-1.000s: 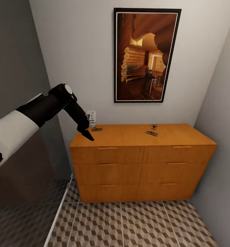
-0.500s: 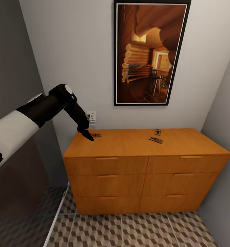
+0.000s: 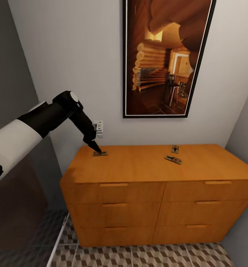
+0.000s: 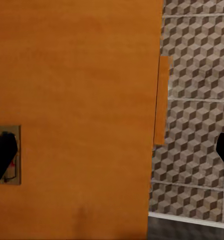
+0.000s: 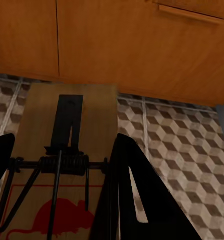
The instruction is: Take the four mousetraps from the cabinet in the bathroom and place them on the bathroom floor. Make sure all four end up on the same floor surface, and ensure that at least two of them are either under or directly next to the same bathroom sink.
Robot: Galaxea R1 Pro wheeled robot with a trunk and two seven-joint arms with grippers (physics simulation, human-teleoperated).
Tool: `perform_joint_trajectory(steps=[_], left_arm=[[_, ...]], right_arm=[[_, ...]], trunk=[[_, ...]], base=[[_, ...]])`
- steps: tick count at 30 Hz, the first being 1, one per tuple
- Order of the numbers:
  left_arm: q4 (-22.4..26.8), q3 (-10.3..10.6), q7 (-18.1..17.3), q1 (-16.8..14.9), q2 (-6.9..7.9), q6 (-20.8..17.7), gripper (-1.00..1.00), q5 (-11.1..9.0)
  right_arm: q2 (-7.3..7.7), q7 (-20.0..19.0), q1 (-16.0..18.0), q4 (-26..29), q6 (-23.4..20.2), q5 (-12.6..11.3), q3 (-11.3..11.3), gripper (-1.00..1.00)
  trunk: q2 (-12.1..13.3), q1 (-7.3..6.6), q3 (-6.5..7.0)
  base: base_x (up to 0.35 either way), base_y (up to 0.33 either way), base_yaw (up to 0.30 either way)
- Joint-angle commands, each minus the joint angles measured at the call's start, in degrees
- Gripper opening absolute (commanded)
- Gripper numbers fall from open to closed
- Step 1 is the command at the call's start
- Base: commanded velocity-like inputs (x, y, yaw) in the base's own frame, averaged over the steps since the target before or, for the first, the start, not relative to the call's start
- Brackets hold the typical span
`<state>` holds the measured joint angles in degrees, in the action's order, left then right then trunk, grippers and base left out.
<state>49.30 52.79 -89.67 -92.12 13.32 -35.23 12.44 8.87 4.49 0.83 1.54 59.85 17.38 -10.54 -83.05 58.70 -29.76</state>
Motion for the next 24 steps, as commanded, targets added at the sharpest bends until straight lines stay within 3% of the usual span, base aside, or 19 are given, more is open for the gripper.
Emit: perform_joint_trajectory(steps=[1,13,24], left_arm=[[0.1,0.1,-0.3,-0.1,0.04,-0.6,1.0,0.3],[-0.2,0.3,-0.3,-0.1,0.35,-0.5,1.0,0.3],[-4.5,0.3,-0.3,-0.1,0.77,-0.5,1.0,0.3]], right_arm=[[0.0,0.3,0.0,0.0,0.1,0.5,-0.2,-1.0],[0.0,0.3,0.0,-0.1,0.1,0.4,-0.2,-1.0],[0.0,0.3,0.0,-0.1,0.1,0.4,-0.2,-1.0]], trunk=[[0.0,0.03,-0.06],[0.0,0.03,-0.06],[0.0,0.03,-0.06]], base=[[0.271,0.0,0.0],[0.239,0.0,0.0],[0.051,0.0,0.0]])
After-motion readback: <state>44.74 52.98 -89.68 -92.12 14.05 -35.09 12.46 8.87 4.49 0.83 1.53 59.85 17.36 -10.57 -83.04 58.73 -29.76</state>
